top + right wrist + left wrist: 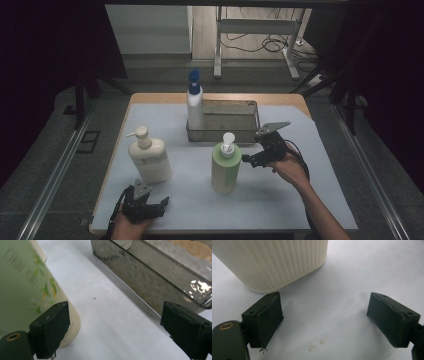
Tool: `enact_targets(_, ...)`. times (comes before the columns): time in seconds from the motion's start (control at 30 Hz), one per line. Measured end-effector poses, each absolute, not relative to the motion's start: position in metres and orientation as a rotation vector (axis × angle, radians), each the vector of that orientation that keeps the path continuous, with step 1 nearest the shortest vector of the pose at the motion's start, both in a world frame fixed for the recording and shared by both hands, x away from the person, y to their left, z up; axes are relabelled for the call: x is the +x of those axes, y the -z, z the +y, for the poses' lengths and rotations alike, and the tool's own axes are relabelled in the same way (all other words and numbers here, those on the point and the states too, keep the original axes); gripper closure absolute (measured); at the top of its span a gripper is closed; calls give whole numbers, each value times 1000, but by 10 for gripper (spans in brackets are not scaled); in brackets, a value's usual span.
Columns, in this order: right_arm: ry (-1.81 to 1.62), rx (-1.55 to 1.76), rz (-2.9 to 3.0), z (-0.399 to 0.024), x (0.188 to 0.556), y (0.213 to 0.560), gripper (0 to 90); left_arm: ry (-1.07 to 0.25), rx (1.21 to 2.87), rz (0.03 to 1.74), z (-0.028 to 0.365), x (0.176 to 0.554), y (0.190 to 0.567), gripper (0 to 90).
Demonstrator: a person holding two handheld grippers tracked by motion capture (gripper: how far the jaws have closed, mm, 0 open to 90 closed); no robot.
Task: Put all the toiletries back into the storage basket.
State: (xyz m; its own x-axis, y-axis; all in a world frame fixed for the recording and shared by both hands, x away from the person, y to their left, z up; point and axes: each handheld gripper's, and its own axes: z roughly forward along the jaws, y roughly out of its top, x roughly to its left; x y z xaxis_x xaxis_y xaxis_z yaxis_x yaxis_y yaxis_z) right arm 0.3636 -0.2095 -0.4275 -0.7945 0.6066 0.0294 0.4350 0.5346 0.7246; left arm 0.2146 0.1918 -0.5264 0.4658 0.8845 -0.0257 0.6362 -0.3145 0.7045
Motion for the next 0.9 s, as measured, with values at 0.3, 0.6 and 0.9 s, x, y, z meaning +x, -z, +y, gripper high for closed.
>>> enact_targets(0.3, -1123, 888, 2563, -221, 350, 438, 0, -488, 2061, 1259, 192, 215, 526, 126)
enact_targets(0.6, -1172, 896, 2590, -231, 334, 443, 0, -489, 2061, 1259, 192, 215, 526, 126)
enact_targets(0.9, -1210, 871, 2613, -226, 312, 442, 39, -489, 2060, 1259, 192, 215, 527, 126)
